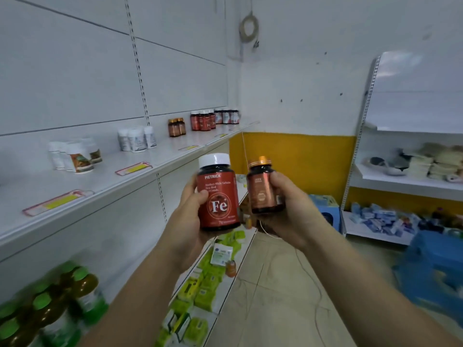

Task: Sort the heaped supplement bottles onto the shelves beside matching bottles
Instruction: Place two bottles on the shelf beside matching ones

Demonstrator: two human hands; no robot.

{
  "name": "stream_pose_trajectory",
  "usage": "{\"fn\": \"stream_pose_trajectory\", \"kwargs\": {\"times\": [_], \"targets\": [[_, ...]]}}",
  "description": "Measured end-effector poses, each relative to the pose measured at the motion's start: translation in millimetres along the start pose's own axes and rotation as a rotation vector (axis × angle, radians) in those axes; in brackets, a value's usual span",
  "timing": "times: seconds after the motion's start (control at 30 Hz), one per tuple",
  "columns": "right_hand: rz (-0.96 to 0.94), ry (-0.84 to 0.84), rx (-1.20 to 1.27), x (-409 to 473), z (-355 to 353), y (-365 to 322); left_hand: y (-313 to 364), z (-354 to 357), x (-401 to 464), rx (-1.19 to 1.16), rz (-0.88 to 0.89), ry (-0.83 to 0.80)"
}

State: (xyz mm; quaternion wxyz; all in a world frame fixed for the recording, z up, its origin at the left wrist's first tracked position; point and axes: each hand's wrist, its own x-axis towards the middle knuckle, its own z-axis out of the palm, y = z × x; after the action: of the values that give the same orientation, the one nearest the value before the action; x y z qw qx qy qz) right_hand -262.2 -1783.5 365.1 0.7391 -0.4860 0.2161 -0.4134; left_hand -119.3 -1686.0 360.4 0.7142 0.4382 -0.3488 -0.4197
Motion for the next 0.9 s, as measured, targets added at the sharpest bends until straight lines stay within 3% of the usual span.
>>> {"fn": "stream_pose_trajectory", "kwargs": {"times": [0.17,0.33,0.67,0.9], "targets": [[0.017,-0.040,-0.028,111,-11,-16,2,-5,94,0.031,0.026,0.008],[-0.091,-0.179,-0.193,237,-6,-3,-10,-24,199,0.167,0.157,0.135],[-0.090,-0.254,-0.267,477,-9,-5,4,-50,405,0.277,0.243,0.378],[-0.167,-0.503,-0.415,625,-7,6,-4,-54,505,0.450,0.321,0.642]]}}
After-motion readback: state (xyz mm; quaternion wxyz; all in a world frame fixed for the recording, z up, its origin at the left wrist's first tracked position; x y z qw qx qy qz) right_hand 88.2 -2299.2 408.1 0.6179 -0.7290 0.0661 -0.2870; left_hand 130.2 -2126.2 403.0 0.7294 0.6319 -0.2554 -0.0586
